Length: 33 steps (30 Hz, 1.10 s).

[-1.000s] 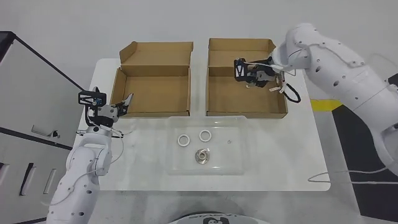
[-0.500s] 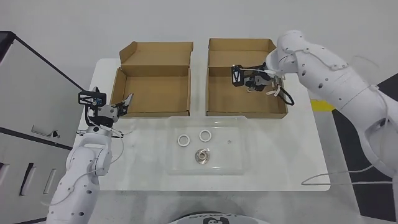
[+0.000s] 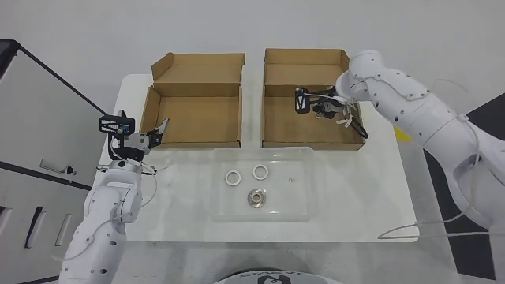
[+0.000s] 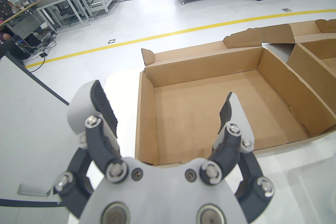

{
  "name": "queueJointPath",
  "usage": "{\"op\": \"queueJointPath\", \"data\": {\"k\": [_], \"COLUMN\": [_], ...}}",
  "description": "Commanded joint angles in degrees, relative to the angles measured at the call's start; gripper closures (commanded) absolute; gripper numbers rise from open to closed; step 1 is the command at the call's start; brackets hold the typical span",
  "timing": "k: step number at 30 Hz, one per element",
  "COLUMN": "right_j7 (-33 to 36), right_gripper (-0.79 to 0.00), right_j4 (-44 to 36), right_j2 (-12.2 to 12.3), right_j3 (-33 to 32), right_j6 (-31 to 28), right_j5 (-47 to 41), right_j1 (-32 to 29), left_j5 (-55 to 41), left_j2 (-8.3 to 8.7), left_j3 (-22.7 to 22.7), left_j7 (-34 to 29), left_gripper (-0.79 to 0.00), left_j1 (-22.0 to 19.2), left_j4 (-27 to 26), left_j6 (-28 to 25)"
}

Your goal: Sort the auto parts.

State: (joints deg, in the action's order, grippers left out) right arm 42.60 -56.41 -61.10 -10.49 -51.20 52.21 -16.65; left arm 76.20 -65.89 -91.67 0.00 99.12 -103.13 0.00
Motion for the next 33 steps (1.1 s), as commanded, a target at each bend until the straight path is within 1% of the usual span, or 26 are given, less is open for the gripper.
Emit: {"op": "queueJointPath", "data": {"k": [1,10,25,26,28,30,31,33], "right_j7": [-0.7,-2.6,-1.4,-1.3,-1.0,-0.8,-0.6,-0.4], "right_gripper": [0.000,0.000,-0.006,-0.074,-0.332,-0.699,-0.785,-0.785], "right_j4": [0.2,1.5,1.2,1.2,1.0,0.9,0.8,0.5], "right_j2": [0.0,-0.2,-0.2,-0.2,-0.1,0.1,0.2,0.4], "right_j3": [-0.1,-1.0,-2.9,-3.0,-3.4,-3.8,-4.1,-4.6], "right_j6": [0.2,0.3,-0.4,-0.4,-0.5,-0.5,-0.6,-0.6], "right_j5": [0.9,3.0,4.3,4.3,4.2,4.0,3.9,3.8], "right_j1": [-0.5,-2.7,-4.8,-5.0,-5.2,-5.4,-5.5,-5.6], "left_j5": [0.0,0.0,0.0,0.0,0.0,0.0,0.0,0.0], "left_j2": [0.00,0.00,0.00,0.00,0.00,0.00,0.00,0.00], "left_j3": [0.0,0.0,0.0,0.0,0.0,0.0,0.0,0.0], "left_j7": [0.0,0.0,0.0,0.0,0.0,0.0,0.0,0.0], "left_gripper": [-0.785,-0.785,-0.785,-0.785,-0.785,-0.785,-0.785,-0.785], "left_j1": [0.0,0.0,0.0,0.0,0.0,0.0,0.0,0.0], "left_j4": [0.0,0.0,0.0,0.0,0.0,0.0,0.0,0.0], "left_j6": [0.0,0.0,0.0,0.0,0.0,0.0,0.0,0.0]}}
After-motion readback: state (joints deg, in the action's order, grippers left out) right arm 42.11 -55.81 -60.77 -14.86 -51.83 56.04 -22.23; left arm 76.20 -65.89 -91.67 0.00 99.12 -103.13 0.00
